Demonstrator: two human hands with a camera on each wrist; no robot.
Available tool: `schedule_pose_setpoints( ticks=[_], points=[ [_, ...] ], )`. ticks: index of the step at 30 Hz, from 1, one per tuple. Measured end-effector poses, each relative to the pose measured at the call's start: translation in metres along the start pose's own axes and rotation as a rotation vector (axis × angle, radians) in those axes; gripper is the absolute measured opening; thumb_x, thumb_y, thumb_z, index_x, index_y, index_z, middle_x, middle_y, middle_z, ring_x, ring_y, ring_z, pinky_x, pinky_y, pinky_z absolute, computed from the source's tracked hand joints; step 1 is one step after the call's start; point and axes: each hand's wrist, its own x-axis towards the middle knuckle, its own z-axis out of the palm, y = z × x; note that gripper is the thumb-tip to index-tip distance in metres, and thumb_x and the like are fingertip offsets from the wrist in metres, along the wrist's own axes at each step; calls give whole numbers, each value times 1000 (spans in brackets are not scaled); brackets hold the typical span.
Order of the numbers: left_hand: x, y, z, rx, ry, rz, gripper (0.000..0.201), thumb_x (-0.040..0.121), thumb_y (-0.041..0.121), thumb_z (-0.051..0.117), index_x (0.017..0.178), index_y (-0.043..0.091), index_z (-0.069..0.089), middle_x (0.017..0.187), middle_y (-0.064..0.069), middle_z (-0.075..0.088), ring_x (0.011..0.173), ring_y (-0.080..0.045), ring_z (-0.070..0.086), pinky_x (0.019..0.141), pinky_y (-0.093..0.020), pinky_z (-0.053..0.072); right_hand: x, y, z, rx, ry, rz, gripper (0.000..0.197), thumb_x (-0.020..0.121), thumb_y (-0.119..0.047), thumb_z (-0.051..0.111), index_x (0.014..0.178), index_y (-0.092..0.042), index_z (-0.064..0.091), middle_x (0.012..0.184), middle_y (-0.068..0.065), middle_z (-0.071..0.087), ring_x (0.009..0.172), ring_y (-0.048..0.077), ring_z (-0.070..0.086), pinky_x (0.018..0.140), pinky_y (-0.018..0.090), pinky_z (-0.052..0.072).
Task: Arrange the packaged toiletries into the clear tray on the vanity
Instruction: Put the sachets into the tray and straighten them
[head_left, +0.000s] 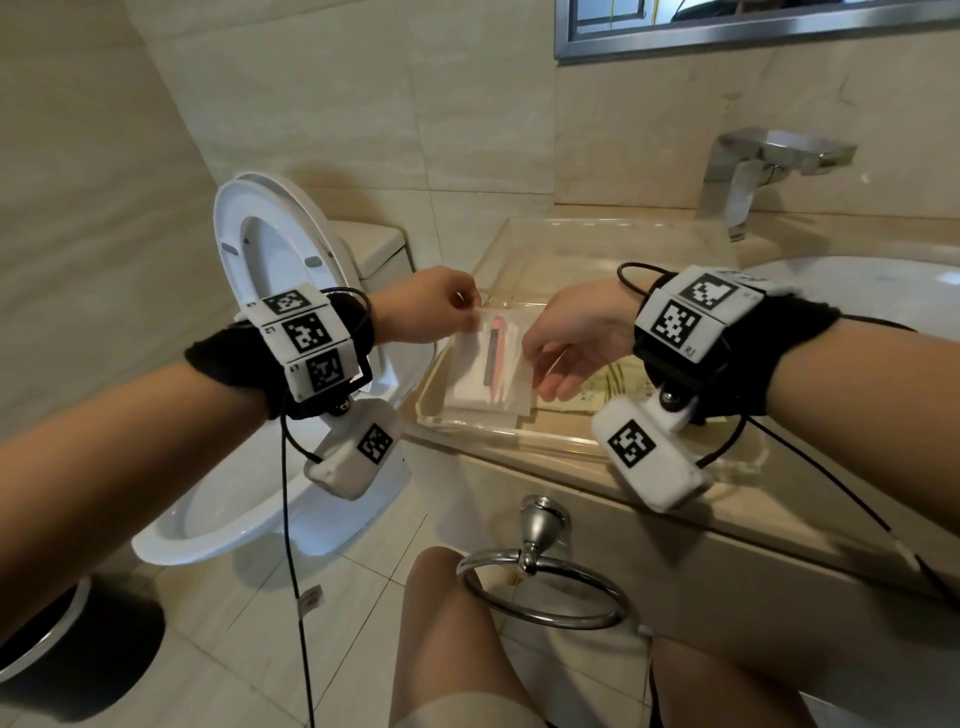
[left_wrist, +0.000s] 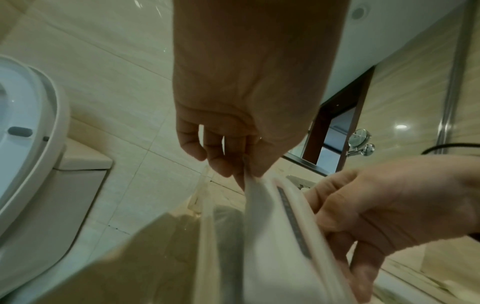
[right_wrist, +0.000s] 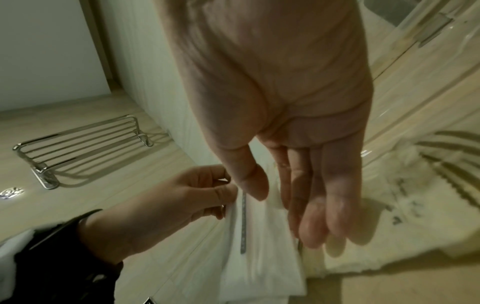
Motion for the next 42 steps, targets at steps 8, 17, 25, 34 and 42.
schedule_pose_setpoints(
  ticks=[8, 17, 25, 34, 42],
  points=[
    [4, 13, -3, -269, 81, -56, 19, 91, 16, 54, 73, 22, 52, 69, 7, 54, 56, -6, 47, 49, -7, 40, -9, 7, -13, 59, 133, -88, 10, 93, -8, 53, 84, -5, 56, 73, 6, 59, 62, 13, 58, 59, 23, 52],
    [9, 29, -2, -270, 79, -42, 7, 90, 22, 55, 91, 15, 57, 76, 6, 57, 61, -6, 49, 59, -17, 40, -15, 18, -29, 124, 258, -92, 9, 91, -9, 55, 84, -5, 58, 72, 5, 56, 59, 12, 54, 52, 20, 51],
    [8, 21, -7, -65, 91, -110, 34, 87, 19, 58, 120, 11, 52, 115, -1, 56, 103, -18, 53, 88, -26, 42, 1, 4, -22, 207, 169, 12, 23, 97, -5, 46, 74, -2, 48, 66, 7, 50, 29, 7, 52, 37, 18, 48],
    [-8, 11, 2, 183, -49, -51, 32, 87, 19, 58, 118, 14, 53, 120, -2, 56, 108, -18, 53, 90, -26, 43, 15, -8, 0, 73, 24, 129, 24, 99, -12, 41, 84, 5, 49, 71, 15, 59, 60, 20, 59, 40, 22, 52],
    [-9, -1, 7, 277, -81, -92, 38, 85, 22, 60, 121, 13, 52, 124, -7, 50, 109, -22, 50, 88, -29, 42, 16, -15, 2, 76, 112, 114, 46, 99, -14, 42, 137, 6, 29, 80, 16, 50, 62, 21, 56, 36, 26, 50]
  ],
)
